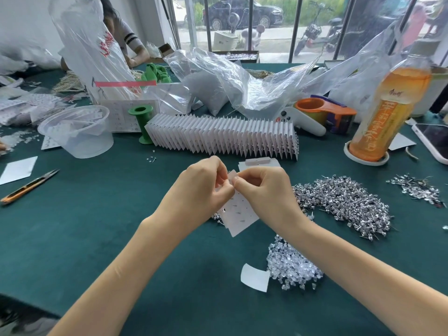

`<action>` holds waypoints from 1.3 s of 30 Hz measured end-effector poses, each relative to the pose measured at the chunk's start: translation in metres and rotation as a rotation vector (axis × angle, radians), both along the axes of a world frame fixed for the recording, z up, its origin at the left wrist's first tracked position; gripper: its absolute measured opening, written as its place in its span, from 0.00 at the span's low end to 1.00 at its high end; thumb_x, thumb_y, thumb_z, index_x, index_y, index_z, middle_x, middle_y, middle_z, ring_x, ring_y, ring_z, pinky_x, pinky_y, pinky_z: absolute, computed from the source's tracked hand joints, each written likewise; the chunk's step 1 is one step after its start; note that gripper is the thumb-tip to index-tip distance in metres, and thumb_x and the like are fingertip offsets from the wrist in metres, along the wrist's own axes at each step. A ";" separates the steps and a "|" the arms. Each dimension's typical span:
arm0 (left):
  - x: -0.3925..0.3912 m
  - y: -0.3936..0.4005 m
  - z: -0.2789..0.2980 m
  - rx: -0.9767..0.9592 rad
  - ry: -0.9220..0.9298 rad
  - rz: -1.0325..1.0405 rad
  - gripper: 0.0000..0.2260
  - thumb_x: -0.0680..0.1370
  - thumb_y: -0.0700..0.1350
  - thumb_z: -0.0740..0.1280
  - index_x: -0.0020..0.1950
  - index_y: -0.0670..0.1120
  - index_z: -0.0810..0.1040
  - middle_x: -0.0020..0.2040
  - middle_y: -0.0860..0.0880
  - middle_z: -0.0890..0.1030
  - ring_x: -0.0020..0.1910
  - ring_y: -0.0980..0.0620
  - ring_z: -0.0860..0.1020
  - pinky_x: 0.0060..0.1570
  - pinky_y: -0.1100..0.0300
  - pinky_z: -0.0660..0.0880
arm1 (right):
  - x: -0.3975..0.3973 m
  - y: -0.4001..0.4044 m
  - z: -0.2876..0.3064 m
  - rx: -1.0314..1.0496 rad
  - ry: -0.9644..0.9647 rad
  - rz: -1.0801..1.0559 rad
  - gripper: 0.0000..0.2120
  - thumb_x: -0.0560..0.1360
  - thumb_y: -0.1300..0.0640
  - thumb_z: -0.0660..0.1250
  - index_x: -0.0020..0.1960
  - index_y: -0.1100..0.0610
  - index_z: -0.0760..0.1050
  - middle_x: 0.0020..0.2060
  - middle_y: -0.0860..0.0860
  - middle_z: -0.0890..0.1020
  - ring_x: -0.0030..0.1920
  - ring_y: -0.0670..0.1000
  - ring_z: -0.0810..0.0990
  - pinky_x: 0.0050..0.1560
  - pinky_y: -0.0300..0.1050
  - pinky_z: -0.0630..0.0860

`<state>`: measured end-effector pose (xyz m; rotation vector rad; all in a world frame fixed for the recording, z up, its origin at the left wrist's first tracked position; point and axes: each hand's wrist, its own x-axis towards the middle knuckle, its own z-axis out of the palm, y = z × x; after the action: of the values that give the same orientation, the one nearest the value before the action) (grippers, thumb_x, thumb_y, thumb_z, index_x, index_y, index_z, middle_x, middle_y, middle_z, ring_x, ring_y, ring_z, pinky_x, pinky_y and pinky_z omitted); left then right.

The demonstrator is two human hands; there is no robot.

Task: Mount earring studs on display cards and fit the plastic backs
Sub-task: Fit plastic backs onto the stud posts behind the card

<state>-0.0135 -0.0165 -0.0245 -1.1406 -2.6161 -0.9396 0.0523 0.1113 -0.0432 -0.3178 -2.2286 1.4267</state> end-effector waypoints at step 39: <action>0.002 0.000 -0.004 -0.020 0.157 -0.048 0.04 0.75 0.43 0.68 0.45 0.43 0.78 0.41 0.50 0.79 0.40 0.50 0.77 0.44 0.54 0.74 | -0.003 0.003 -0.005 -0.023 -0.076 0.000 0.07 0.73 0.59 0.70 0.36 0.54 0.83 0.30 0.44 0.82 0.30 0.36 0.76 0.33 0.26 0.69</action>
<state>-0.0119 -0.0167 -0.0285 -1.2335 -2.4889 -0.7987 0.0494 0.1147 -0.0487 -0.3856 -2.2739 1.4642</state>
